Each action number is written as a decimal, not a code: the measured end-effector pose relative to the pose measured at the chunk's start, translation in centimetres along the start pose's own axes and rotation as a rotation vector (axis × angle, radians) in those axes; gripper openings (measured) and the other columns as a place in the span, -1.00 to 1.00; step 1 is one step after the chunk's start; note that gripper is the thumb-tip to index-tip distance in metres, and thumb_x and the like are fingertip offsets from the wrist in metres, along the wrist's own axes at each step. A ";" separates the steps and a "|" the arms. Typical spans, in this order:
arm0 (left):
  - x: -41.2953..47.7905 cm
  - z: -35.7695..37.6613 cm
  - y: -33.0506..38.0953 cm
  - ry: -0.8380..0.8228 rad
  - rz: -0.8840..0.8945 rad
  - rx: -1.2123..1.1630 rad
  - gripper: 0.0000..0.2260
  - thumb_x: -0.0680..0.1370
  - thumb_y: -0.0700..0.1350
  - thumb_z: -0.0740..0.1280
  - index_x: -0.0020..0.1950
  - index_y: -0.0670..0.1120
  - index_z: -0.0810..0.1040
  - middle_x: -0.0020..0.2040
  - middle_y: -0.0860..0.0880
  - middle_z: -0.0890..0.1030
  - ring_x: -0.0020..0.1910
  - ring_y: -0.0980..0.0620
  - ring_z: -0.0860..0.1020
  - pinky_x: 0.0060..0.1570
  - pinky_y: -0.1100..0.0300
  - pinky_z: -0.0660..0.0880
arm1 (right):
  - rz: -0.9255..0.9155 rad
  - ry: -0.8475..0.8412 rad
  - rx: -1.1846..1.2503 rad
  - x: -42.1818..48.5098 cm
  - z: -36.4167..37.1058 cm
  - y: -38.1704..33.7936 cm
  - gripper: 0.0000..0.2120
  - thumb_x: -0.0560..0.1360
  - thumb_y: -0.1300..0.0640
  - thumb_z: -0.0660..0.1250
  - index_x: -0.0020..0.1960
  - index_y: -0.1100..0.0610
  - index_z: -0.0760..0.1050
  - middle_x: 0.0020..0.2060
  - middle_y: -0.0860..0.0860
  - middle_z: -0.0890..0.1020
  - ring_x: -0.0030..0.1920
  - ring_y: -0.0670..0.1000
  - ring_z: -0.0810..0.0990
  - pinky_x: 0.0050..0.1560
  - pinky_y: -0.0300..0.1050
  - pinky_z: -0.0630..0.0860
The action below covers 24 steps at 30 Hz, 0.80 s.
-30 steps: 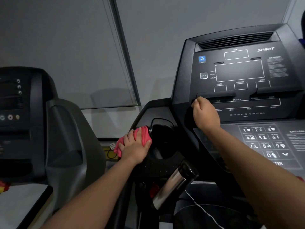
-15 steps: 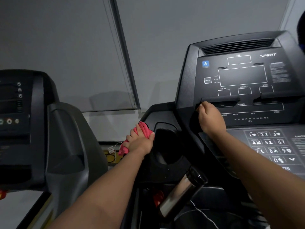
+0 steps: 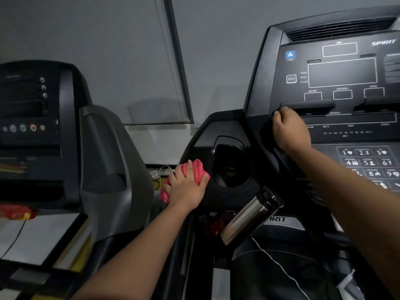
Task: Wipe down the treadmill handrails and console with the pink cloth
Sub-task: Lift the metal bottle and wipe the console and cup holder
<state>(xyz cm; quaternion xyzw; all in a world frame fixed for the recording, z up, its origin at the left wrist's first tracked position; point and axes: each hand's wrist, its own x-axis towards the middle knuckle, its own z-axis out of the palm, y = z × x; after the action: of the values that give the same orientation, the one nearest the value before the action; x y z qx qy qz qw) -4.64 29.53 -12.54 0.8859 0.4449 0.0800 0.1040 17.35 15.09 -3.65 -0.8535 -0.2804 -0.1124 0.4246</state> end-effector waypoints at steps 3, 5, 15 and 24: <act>2.7 -0.5 0.9 -0.039 -0.135 -0.072 -0.34 0.56 0.32 0.00 0.56 0.02 -0.02 0.47 -0.15 0.17 0.38 -0.20 0.22 0.33 -0.15 0.20 | -0.001 -0.004 -0.028 -0.2 0.0 -0.3 -0.74 0.61 0.05 0.05 -0.14 0.20 0.34 -0.12 0.16 0.45 -0.08 0.19 0.45 -0.18 -0.06 0.22; 4.5 -0.8 1.3 -0.076 -0.221 -0.110 -0.34 0.56 0.32 0.01 0.55 -0.02 0.03 0.43 -0.19 0.23 0.35 -0.22 0.28 0.30 -0.13 0.25 | 0.003 -0.011 -0.076 -0.7 0.0 -0.3 -0.74 0.60 0.04 0.07 -0.06 0.22 0.40 -0.01 0.20 0.48 0.01 0.22 0.47 -0.13 -0.04 0.26; 0.6 -0.3 -0.9 -0.007 -0.028 -0.092 -0.34 0.57 0.31 0.01 0.58 0.05 -0.07 0.53 -0.11 0.06 0.47 -0.16 0.11 0.38 -0.13 0.14 | 0.025 -0.053 -0.166 -1.4 0.1 -1.1 -0.72 0.56 0.01 0.15 0.11 0.20 0.41 0.12 0.16 0.45 0.15 0.21 0.43 0.05 0.03 0.37; -1.0 -0.4 -0.6 -0.066 -0.011 -0.007 -0.36 0.58 0.30 -0.03 0.57 0.05 -0.10 0.55 -0.11 0.00 0.48 -0.19 0.06 0.39 -0.18 0.09 | -0.047 -0.164 -0.313 -2.2 -0.1 -1.4 -0.47 0.53 -0.11 0.17 0.38 0.20 0.27 0.27 0.17 0.33 0.31 0.19 0.27 0.22 0.10 0.32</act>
<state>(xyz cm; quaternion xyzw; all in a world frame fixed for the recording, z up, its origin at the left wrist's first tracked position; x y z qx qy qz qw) -5.78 29.16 -12.32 0.8852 0.4459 0.0517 0.1221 14.79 14.86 -3.60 -0.9087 -0.3130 -0.0944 0.2594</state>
